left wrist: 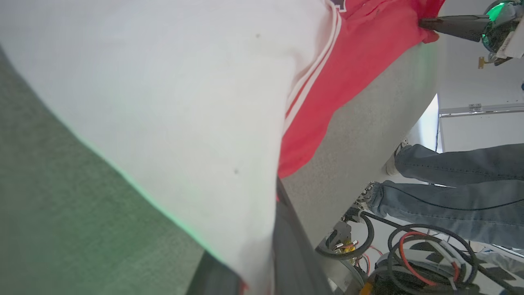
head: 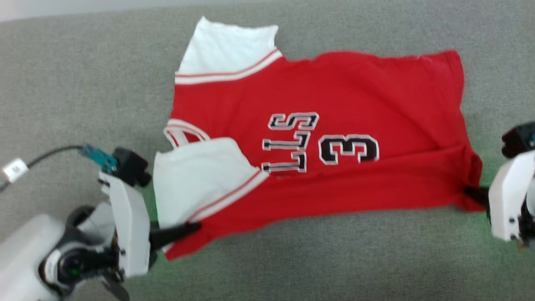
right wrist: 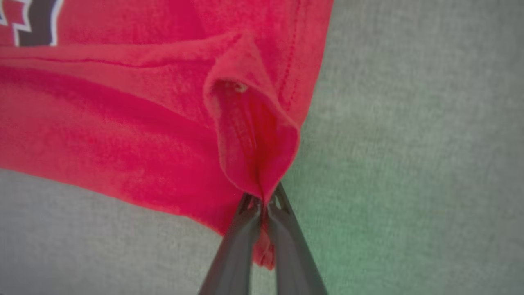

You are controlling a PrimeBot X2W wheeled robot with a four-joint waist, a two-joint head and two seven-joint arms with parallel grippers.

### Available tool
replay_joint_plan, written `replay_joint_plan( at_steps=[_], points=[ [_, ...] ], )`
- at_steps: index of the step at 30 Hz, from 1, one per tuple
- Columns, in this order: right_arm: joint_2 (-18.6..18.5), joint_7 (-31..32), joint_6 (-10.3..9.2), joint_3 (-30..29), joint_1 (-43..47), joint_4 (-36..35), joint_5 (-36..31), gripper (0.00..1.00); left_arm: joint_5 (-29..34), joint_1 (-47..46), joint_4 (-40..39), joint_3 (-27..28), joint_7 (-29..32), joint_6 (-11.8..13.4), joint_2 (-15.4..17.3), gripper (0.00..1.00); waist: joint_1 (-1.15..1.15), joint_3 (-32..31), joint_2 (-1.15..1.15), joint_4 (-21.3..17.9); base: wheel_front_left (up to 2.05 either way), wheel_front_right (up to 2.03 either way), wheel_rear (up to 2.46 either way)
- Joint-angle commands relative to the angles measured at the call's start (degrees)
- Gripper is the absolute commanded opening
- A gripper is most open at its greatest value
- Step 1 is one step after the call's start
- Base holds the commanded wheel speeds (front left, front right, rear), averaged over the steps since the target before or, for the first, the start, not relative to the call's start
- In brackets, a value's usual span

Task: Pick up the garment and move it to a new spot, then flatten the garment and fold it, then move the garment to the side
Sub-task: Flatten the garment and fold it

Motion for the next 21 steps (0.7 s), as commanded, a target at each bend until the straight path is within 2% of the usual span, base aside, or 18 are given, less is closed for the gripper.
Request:
replay_joint_plan(
  at_steps=[1,8,9,10,11,12,13,17,21],
  points=[
    [-0.89,0.96,-0.12,0.06,2.41,-0.39,0.74,0.0,-0.28,1.36,-1.24,-0.18,-0.18,0.34,0.49,0.0,0.0,-0.42,0.0,0.21,0.0,0.0,0.0],
    [-1.45,2.45,-0.12,-2.7,7.94,-5.69,0.97,0.0,0.13,5.42,-7.25,-0.68,-1.78,2.04,2.02,0.0,0.0,-1.46,0.0,0.37,0.0,0.0,0.0],
    [-1.15,2.07,-0.12,-3.17,8.29,-6.05,0.59,0.26,0.53,5.64,-7.34,-0.35,-2.49,2.5,2.12,0.0,0.0,-1.71,0.0,0.34,0.0,0.0,0.0],
    [-0.74,1.56,-0.12,-3.78,8.56,-6.38,0.21,0.87,0.83,5.93,-7.3,-0.12,-3.16,2.91,2.13,0.25,0.0,-1.93,0.0,0.32,0.0,0.0,0.0],
    [-0.28,0.86,-0.11,-4.48,8.65,-6.75,0.05,1.0,1.09,6.2,-7.44,-0.19,-3.46,2.89,2.18,0.42,0.0,-2.25,0.0,0.31,0.0,0.0,0.0],
    [0.12,0.11,-0.12,-5.17,8.8,-7.2,-0.15,1.0,1.25,6.45,-7.59,0.03,-4.07,2.99,2.26,0.84,0.0,-2.51,0.0,0.32,0.0,0.0,0.0],
    [0.49,-0.62,-0.11,-5.96,9.0,-7.51,-0.33,1.0,1.33,6.52,-7.84,0.27,-4.51,3.14,2.39,1.0,0.0,-2.82,0.0,0.36,0.0,0.0,0.0],
    [1.4,-3.82,-0.11,-9.08,10.31,-10.41,-1.1,1.0,1.96,7.35,-9.7,2.08,-6.56,3.53,4.62,1.0,0.0,-3.9,0.0,0.47,0.0,0.0,0.0],
    [2.79,-8.35,-0.12,-11.35,11.26,-13.76,-2.98,1.0,2.64,6.42,-11.78,5.4,-8.57,5.38,7.97,1.0,0.0,-4.32,0.0,0.21,0.0,0.0,0.0]
  ],
)
